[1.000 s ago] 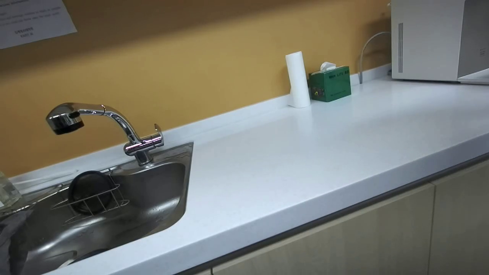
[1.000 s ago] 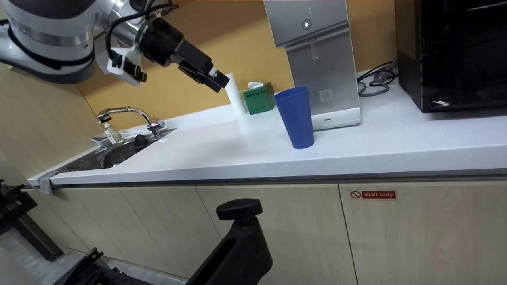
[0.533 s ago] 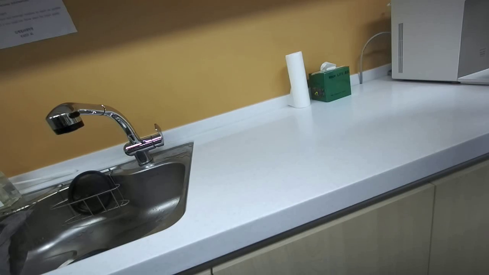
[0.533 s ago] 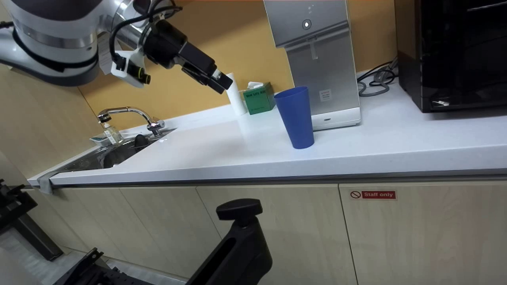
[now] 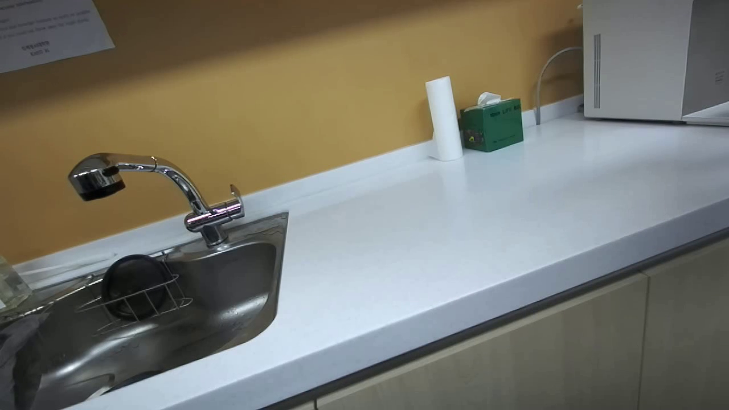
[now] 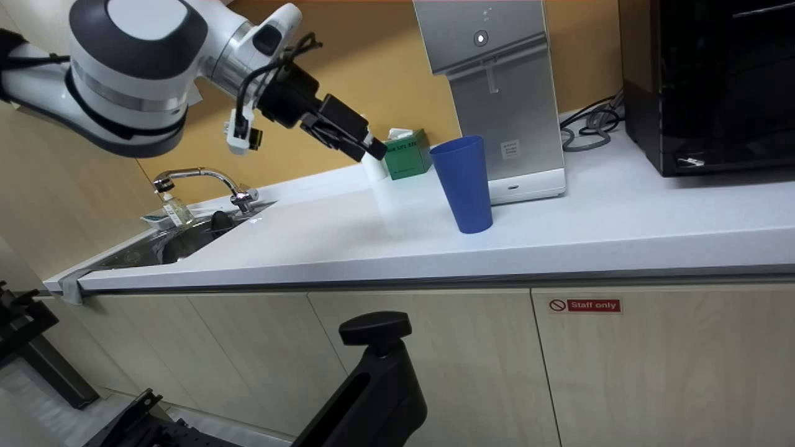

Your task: Put the cup under the tap dispenser

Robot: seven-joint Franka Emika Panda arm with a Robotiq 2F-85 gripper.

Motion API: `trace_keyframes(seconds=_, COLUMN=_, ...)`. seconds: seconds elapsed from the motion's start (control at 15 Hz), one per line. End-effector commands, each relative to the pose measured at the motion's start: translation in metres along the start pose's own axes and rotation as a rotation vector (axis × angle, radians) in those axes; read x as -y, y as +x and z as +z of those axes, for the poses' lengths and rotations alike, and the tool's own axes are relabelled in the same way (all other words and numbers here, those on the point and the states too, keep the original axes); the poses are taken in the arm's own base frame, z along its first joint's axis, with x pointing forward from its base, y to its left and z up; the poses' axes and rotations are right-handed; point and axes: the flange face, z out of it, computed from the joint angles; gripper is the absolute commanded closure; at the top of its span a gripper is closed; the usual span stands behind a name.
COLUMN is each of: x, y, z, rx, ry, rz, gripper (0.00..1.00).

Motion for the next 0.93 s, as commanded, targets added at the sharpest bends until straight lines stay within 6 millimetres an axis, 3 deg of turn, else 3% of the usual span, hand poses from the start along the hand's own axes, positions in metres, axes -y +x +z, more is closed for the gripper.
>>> trace_keyframes(seconds=0.0, x=-0.005, y=0.001, z=0.029, rx=0.016, ry=0.034, rz=-0.012, gripper=0.00)
trace_keyframes(seconds=0.27, x=-0.016, y=-0.001, z=0.051, rx=0.025, ry=0.031, rz=0.002, gripper=0.00)
trace_keyframes(seconds=0.87, x=-0.038, y=0.015, z=0.068, rx=-0.044, ry=0.034, rz=0.021, gripper=0.00)
